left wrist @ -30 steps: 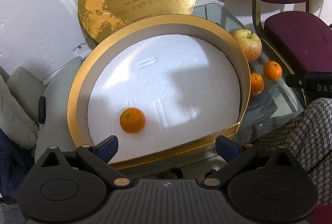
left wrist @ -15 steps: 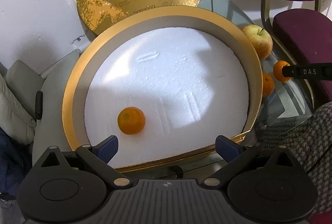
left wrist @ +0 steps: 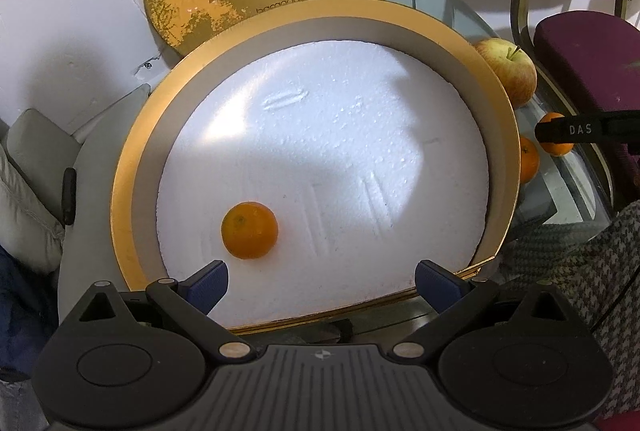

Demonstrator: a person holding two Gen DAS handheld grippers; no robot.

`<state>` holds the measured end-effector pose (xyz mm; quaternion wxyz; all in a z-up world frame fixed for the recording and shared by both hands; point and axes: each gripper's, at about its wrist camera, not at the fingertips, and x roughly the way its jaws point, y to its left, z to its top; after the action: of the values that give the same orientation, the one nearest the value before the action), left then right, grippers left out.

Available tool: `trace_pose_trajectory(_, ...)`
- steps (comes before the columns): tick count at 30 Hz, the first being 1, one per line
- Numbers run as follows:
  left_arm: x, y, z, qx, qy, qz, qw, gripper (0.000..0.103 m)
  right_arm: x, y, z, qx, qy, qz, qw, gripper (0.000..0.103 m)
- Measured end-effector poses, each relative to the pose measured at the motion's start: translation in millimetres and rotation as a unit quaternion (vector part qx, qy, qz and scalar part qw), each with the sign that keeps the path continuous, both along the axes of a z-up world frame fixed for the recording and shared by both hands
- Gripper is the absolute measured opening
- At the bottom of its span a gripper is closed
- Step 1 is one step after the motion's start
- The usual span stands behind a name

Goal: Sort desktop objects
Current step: 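Grasp a second mandarin orange with the right gripper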

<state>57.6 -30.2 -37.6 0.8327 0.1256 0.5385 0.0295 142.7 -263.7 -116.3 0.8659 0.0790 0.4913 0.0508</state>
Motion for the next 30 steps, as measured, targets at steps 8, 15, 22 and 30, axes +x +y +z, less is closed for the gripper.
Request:
trace_pose_trajectory(8,-0.6,2.7,-0.2,-0.004,0.0,0.005,1.0,0.101,5.2,1.1,-6.4,-0.005,0.012,-0.001,1.0,0.049)
trace_pose_trajectory(15,-3.7,7.9,3.0,-0.008,-0.005,-0.001,1.0,0.101,2.9,-0.4,-4.3,-0.008,0.007,-0.002,1.0,0.045)
trace_pose_trajectory(22,-12.5,8.2,12.3,-0.017,-0.022,-0.004,0.9996,0.101,-14.6,-1.0,14.6,-0.012,-0.004,-0.003,1.0,0.045)
trace_pose_trajectory(30,-27.7,16.0,23.3,-0.033,-0.042,0.002,0.9986,0.101,-52.8,4.8,56.6,-0.018,-0.038,0.006,0.999,0.045)
